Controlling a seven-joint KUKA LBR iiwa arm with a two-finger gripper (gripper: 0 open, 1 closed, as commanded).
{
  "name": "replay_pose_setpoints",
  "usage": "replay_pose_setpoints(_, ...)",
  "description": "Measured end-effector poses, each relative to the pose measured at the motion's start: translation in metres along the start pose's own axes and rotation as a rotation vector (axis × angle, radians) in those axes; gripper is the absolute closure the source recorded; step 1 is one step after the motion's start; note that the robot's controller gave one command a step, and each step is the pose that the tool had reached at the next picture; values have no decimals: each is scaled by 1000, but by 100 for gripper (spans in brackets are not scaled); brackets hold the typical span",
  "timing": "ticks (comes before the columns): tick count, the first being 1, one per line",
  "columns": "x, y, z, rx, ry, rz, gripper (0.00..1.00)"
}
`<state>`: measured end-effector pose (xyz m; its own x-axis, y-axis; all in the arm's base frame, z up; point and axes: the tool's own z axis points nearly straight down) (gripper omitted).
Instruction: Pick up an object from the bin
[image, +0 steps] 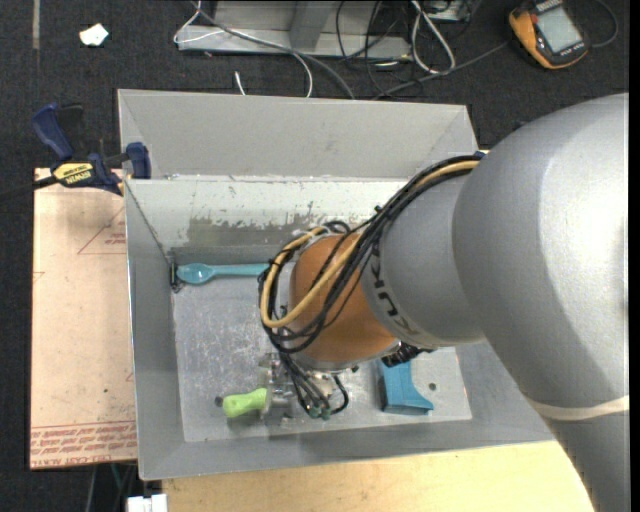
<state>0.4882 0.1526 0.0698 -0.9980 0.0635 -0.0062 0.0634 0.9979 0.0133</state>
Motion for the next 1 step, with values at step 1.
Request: replay_pose_setpoints(1, 5, -3, 0, -1, 1, 156, 100)
